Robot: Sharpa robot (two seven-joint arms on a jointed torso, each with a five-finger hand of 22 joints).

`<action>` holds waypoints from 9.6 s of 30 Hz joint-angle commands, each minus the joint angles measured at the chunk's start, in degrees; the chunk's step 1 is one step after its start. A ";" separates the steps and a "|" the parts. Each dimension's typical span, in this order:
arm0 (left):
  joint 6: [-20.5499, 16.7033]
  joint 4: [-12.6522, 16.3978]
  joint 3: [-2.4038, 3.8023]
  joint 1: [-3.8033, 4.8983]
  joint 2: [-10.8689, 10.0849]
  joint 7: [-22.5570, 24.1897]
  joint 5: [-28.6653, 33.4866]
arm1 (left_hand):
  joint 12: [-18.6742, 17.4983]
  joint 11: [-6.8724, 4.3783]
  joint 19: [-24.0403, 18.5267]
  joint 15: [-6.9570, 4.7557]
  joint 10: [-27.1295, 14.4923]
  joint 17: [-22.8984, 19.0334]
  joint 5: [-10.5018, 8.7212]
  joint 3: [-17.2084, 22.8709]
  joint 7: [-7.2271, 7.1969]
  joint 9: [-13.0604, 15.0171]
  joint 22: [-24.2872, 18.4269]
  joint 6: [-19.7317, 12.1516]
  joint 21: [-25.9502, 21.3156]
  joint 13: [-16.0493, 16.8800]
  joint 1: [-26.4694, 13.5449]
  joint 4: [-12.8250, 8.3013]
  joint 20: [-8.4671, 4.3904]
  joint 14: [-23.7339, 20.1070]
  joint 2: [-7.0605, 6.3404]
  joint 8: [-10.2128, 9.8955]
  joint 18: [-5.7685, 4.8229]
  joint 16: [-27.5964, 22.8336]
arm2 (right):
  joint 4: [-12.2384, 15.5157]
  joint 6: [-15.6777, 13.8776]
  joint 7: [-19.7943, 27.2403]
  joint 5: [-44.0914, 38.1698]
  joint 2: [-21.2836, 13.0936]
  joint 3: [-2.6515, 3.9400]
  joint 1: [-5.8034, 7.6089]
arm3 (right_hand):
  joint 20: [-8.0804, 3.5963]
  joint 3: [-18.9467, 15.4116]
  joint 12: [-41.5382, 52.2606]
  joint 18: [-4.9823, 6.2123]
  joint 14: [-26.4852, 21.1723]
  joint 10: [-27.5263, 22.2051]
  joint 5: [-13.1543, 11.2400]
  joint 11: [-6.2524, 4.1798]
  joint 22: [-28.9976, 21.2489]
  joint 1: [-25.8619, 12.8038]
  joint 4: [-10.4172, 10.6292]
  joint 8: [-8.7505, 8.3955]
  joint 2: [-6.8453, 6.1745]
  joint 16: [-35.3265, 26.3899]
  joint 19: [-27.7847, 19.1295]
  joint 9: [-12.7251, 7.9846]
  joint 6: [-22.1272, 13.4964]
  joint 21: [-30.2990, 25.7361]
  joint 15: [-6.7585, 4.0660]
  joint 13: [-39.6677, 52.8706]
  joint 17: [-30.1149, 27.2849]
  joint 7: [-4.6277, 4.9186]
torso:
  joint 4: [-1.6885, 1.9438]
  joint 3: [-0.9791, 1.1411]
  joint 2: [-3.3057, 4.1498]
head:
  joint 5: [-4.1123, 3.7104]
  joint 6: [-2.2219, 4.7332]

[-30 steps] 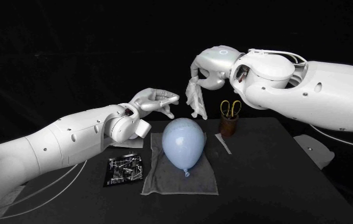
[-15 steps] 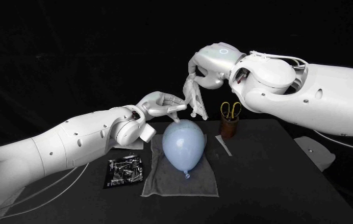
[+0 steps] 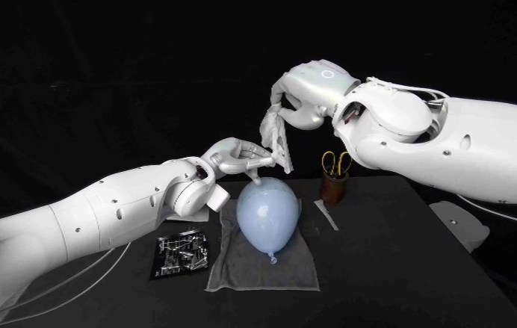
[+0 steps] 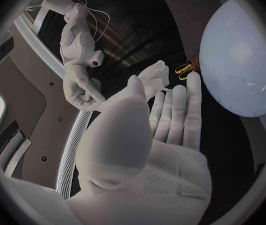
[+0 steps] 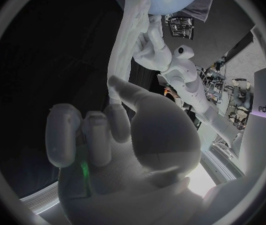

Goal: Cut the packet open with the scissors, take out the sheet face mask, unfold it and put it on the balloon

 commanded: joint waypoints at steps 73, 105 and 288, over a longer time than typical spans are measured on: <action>-8.11 1.62 0.09 -0.20 -0.32 5.80 -1.05 | 5.35 -1.32 -6.19 -1.12 0.76 2.05 -0.13 1.22 -0.21 -1.57 8.82 3.09 11.79 1.72 7.00 -2.32 -0.84 2.77 0.49 -2.43 1.29 2.69 | -3.77 -2.69 -1.92 0.10 2.18 0.05 -1.15 | -0.35 0.74 0.27 -0.89 6.08 2.72 0.17 -1.05 12.27 -0.15 0.10 0.40 -0.47 0.32 3.53 0.01 0.58 0.59 -0.61 4.71 15.05 0.01 | 0.00 0.03 0.03 | -1.04 -0.59; -7.12 1.18 0.06 -0.18 -0.16 1.19 -5.84 | 7.59 -1.64 -5.15 -1.40 -0.83 2.30 -0.13 -1.18 -0.75 -0.91 7.86 6.83 10.89 2.72 8.04 -2.72 -1.15 2.83 1.78 -0.51 1.25 3.35 | -3.64 -3.45 -2.09 -0.06 2.87 0.05 -1.43 | -0.38 0.94 0.22 -0.89 6.08 2.74 0.17 -1.07 12.28 -0.11 0.11 0.39 -0.52 0.32 3.55 -0.02 0.63 0.63 -0.64 4.69 15.05 0.00 | 0.02 0.02 -0.01 | -0.92 -0.75; -7.40 4.68 0.75 -1.17 -2.22 16.69 10.95 | 6.09 1.74 -8.82 2.91 -5.82 -5.70 -0.16 24.36 -1.42 2.96 -7.10 1.22 -8.38 -1.46 -4.42 -9.51 3.39 -12.96 -6.42 -1.28 1.01 -4.86 | -4.55 -12.39 -2.02 5.60 2.35 0.29 -2.53 | -0.51 1.79 0.04 -0.87 6.08 2.85 0.17 -1.13 12.25 -0.21 0.32 0.29 -1.15 0.32 3.57 -0.13 0.83 0.51 -0.73 4.68 15.05 -0.03 | 0.07 0.12 -0.03 | -2.06 0.34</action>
